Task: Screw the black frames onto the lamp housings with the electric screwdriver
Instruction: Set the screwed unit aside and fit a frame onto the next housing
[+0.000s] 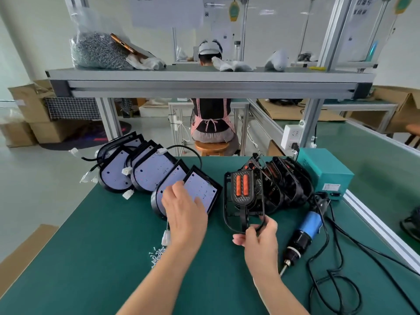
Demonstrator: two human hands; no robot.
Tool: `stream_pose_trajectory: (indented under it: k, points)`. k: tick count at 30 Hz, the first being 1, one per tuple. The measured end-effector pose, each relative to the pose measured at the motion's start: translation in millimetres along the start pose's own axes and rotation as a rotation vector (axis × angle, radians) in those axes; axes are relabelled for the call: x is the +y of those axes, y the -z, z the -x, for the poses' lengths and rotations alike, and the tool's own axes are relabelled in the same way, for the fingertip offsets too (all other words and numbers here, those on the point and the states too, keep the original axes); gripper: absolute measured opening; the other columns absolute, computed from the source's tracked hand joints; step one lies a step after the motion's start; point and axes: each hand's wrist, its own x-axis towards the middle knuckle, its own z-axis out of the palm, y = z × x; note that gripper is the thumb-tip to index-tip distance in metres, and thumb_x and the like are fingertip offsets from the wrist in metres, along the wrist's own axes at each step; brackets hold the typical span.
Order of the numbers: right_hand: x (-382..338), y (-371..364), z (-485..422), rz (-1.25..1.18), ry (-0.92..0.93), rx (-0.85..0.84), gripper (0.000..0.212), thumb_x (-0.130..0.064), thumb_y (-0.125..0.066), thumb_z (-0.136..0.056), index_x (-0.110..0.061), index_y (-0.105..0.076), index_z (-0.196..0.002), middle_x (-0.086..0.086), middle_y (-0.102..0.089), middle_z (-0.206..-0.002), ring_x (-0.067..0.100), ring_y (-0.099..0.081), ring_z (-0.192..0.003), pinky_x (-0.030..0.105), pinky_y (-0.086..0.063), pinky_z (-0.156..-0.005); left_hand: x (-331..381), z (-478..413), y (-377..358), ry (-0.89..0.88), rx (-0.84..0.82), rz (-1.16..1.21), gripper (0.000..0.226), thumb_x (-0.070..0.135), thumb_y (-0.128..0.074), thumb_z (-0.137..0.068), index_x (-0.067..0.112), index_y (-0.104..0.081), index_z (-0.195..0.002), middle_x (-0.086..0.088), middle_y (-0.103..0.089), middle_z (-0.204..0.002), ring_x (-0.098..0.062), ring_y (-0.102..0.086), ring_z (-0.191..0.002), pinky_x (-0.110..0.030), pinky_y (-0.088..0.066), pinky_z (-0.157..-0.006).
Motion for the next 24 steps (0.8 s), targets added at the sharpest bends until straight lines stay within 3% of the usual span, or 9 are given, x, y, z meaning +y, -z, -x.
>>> stream_pose_trajectory:
  k: [2, 4, 8, 11, 13, 17, 22, 24]
  points:
    - [0.8, -0.4, -1.6, -0.010, -0.005, 0.004, 0.025, -0.004, -0.040, -0.100, -0.020, -0.040, -0.120, 0.006, -0.075, -0.072, 0.011, -0.073, -0.064, 0.016, -0.043, -0.062, -1.2, -19.2, 1.9, 0.040, -0.155, -0.220, 0.050, 0.005, -0.055, -0.094, 0.003, -0.031, -0.138, -0.018, -0.043, -0.135, -0.035, -0.043, -0.124, -0.040, -0.036, -0.102]
    - [2.7, 0.4, -5.1, -0.045, -0.016, 0.002, 0.025, -0.002, -0.039, -0.099, -0.016, -0.040, -0.120, 0.003, -0.075, -0.070, 0.015, -0.074, -0.064, 0.028, -0.048, -0.071, -1.5, -29.8, 2.0, 0.084, -0.240, -0.348, 0.047, 0.007, -0.055, -0.093, 0.006, -0.030, -0.132, -0.017, -0.048, -0.130, -0.035, -0.048, -0.121, -0.041, -0.041, -0.094]
    - [5.9, -1.1, -8.4, -0.093, -0.013, 0.007, 0.024, 0.000, -0.038, -0.099, -0.015, -0.041, -0.118, -0.020, -0.073, -0.075, 0.020, -0.074, -0.064, 0.047, -0.055, -0.086, -9.2, -42.3, -2.1, 0.136, -0.335, -0.452, 0.033, 0.008, -0.056, -0.093, 0.005, -0.038, -0.120, -0.018, -0.049, -0.129, -0.038, -0.049, -0.120, -0.040, -0.043, -0.092]
    - [7.9, -2.9, -8.4, -0.118, -0.002, 0.011, 0.029, 0.001, -0.038, -0.099, -0.014, -0.040, -0.124, -0.023, -0.071, -0.078, 0.020, -0.074, -0.064, 0.048, -0.057, -0.085, -10.9, -47.7, -4.7, 0.153, -0.385, -0.419, 0.025, 0.007, -0.054, -0.094, 0.006, -0.039, -0.114, -0.019, -0.053, -0.124, -0.037, -0.054, -0.109, -0.039, -0.044, -0.084]
    - [8.7, -4.0, -9.4, -0.141, -0.003, 0.016, 0.037, 0.002, -0.038, -0.099, -0.016, -0.039, -0.131, -0.012, -0.073, -0.080, 0.022, -0.074, -0.065, 0.049, -0.057, -0.085, -7.9, -47.4, -6.8, 0.154, -0.412, -0.386, 0.021, 0.007, -0.051, -0.095, 0.005, -0.039, -0.112, -0.019, -0.055, -0.122, -0.036, -0.055, -0.106, -0.038, -0.043, -0.078]
    - [8.9, -4.3, -10.8, -0.173, -0.001, 0.021, 0.053, 0.004, -0.037, -0.098, -0.024, -0.035, -0.143, -0.001, -0.070, -0.079, 0.025, -0.074, -0.066, 0.052, -0.057, -0.087, -1.2, -39.6, -12.6, 0.152, -0.407, -0.329, 0.022, 0.006, -0.044, -0.100, 0.000, -0.042, -0.121, -0.022, -0.048, -0.131, -0.038, -0.054, -0.115, -0.035, -0.039, -0.081]
    - [4.8, -3.8, -12.1, -0.285, 0.012, 0.015, 0.062, 0.004, -0.038, -0.101, -0.031, -0.032, -0.151, 0.009, -0.056, -0.091, 0.029, -0.073, -0.068, 0.049, -0.059, -0.083, 1.4, -18.2, -15.9, 0.194, -0.327, -0.149, 0.006, 0.002, -0.038, -0.099, 0.007, -0.037, -0.103, -0.020, -0.050, -0.124, -0.033, -0.049, -0.097, -0.037, -0.035, -0.079]
    - [1.5, -3.2, -10.4, -0.337, 0.054, 0.009, 0.059, 0.003, -0.039, -0.104, -0.029, -0.032, -0.153, 0.011, -0.055, -0.092, 0.031, -0.072, -0.070, 0.044, -0.059, -0.076, 2.5, -4.1, -19.2, 0.220, -0.310, -0.073, 0.012, 0.002, -0.036, -0.098, 0.007, -0.040, -0.107, -0.020, -0.049, -0.126, -0.035, -0.047, -0.099, -0.037, -0.033, -0.080]
